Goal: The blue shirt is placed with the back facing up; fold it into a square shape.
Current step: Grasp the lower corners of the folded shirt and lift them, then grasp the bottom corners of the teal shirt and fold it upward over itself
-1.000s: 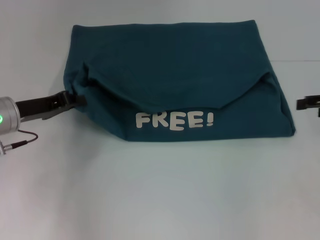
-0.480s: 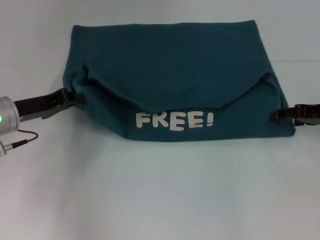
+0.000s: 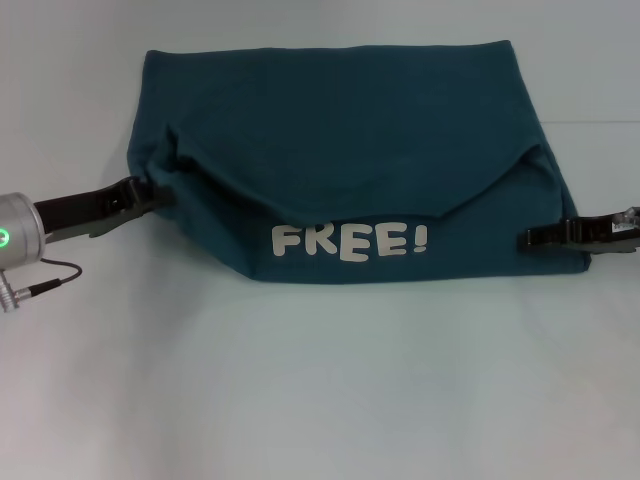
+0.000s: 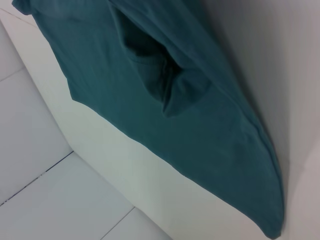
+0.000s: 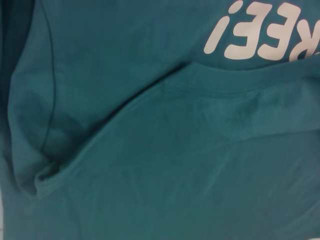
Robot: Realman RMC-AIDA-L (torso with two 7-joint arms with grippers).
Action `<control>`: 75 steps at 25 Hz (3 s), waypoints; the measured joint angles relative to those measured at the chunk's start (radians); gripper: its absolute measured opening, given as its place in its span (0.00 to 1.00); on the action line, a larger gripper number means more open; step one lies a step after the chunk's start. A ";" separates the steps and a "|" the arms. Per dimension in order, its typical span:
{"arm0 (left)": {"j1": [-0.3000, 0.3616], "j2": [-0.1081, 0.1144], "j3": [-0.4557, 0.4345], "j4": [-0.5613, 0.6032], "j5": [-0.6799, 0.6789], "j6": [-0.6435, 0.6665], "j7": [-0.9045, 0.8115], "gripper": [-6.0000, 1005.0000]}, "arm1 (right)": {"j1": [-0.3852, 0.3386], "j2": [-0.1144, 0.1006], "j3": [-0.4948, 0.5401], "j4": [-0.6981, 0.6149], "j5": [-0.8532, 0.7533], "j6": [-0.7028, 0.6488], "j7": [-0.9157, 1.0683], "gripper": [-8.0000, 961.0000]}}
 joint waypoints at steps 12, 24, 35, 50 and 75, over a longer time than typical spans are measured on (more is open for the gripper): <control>0.006 0.000 -0.002 -0.004 0.000 -0.001 0.000 0.03 | -0.012 -0.009 0.002 -0.012 -0.001 -0.007 0.021 0.48; 0.014 0.007 0.003 -0.004 0.006 0.042 0.003 0.03 | -0.024 -0.027 0.010 -0.021 0.002 -0.063 0.022 0.15; 0.064 0.068 -0.071 0.106 0.225 0.502 -0.070 0.03 | -0.105 -0.094 0.064 -0.173 0.001 -0.556 0.015 0.05; 0.052 0.079 -0.200 0.156 0.442 0.729 -0.088 0.03 | -0.137 -0.103 0.187 -0.161 0.011 -0.730 -0.057 0.05; -0.275 0.058 -0.110 -0.165 0.451 -0.274 -0.265 0.03 | 0.063 0.019 0.071 -0.002 0.174 0.320 0.017 0.05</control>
